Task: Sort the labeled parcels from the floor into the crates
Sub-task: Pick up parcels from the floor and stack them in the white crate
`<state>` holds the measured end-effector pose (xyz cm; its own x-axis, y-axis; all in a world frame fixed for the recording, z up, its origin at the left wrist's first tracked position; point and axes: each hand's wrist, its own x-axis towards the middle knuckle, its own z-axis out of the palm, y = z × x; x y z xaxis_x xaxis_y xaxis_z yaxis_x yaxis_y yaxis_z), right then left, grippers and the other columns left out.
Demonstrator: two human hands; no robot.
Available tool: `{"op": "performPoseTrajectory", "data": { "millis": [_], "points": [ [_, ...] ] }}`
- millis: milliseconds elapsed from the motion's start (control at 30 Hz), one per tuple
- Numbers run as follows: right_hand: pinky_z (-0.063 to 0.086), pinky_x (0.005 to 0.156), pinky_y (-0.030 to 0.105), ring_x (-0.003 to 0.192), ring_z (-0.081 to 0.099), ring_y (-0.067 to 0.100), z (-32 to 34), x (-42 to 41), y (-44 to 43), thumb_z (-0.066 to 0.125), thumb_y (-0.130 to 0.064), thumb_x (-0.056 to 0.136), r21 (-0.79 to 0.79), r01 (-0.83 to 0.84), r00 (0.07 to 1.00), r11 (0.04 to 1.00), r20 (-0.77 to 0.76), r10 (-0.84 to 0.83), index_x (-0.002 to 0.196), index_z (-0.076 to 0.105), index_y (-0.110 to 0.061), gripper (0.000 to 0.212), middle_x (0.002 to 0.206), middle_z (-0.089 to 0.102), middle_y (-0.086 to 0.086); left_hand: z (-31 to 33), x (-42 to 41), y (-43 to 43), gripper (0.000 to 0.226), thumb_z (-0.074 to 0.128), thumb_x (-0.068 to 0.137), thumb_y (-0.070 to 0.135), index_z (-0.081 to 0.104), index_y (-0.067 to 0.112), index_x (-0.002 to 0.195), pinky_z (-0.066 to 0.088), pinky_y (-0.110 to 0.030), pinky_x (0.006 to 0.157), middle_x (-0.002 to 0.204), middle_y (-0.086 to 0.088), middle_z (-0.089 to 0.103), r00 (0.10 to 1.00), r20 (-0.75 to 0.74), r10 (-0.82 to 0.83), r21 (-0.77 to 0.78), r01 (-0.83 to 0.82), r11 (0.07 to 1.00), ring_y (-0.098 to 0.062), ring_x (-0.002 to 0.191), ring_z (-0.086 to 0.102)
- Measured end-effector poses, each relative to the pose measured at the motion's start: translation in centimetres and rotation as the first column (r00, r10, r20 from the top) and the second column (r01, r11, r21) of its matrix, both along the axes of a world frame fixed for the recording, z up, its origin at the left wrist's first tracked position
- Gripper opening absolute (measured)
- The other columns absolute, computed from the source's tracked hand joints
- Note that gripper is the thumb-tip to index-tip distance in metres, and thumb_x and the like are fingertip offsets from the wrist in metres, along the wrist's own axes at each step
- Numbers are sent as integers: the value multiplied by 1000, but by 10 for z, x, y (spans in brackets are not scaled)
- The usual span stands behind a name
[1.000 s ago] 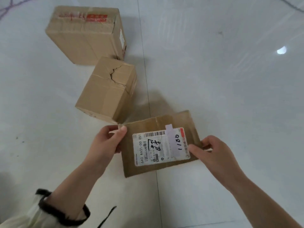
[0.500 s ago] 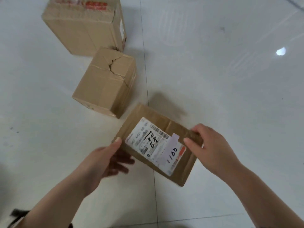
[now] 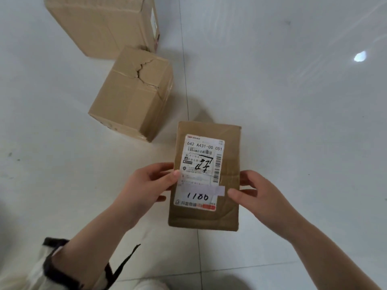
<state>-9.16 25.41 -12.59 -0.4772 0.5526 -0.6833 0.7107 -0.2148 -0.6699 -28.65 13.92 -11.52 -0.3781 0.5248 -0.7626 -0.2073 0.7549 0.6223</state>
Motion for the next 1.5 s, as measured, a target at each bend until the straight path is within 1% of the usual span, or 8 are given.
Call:
{"op": "performPoseTrajectory", "data": {
  "millis": [167,433,567,667,833,1167,1267,1500],
  "points": [
    [58,78,43,89,68,16,-3,-6,-9,65,-19,86,-57,111,989,992,-87,-116,98,61,-26,14,97,69,-10,-1,-2,-1,23,63,87,22,67,23,109,56,-47,84,87,5,76,998,-11,57,25,-57,998,-17,83,71],
    [54,81,21,97,67,7,39,-7,-13,48,-10,95,-47,248,937,968,-242,-252,113,66,-31,33,101,72,-15,36,5,8,19,64,79,28,69,28,97,52,-40,87,91,7,75,963,46,264,90,-267,959,-15,89,70],
    [49,92,30,100,67,6,92,-16,4,41,-4,97,-49,255,913,966,-315,-257,111,65,-35,42,103,72,-15,91,-3,31,22,66,76,37,70,28,96,48,-47,96,92,9,75,955,-39,293,186,-281,942,-18,97,68],
    [48,95,31,103,65,6,156,-21,12,39,-4,98,-22,278,882,960,-389,-265,114,64,-33,42,106,71,-14,159,-5,43,40,64,62,44,71,25,97,47,-48,97,94,5,75,956,-26,292,279,-274,920,-17,96,68],
    [50,82,14,103,65,2,312,-11,19,39,-8,99,-6,310,842,951,-463,-277,117,62,-35,40,108,70,-15,310,-5,48,36,65,62,44,71,21,89,44,-51,99,92,0,75,959,19,283,360,-271,893,-16,82,68],
    [53,84,31,102,64,8,719,19,0,40,-11,99,88,303,836,949,-503,-220,125,56,-38,40,110,69,-16,714,23,35,15,54,92,24,69,27,90,53,-17,58,81,7,75,969,-22,246,492,-203,846,-6,73,69],
    [52,83,37,105,63,18,795,33,-15,39,-9,100,117,317,809,941,-552,-204,124,57,-36,40,114,68,-10,796,35,24,17,52,94,23,68,28,90,53,-16,57,78,11,74,969,-111,222,549,-126,827,-3,69,68],
    [52,75,18,104,64,4,893,60,-50,36,-13,100,106,406,642,908,-740,-201,122,57,-34,38,113,68,-15,902,73,5,20,51,95,23,69,28,91,51,-21,56,74,12,73,959,-139,246,651,-98,752,-2,66,67]
  ]
}}
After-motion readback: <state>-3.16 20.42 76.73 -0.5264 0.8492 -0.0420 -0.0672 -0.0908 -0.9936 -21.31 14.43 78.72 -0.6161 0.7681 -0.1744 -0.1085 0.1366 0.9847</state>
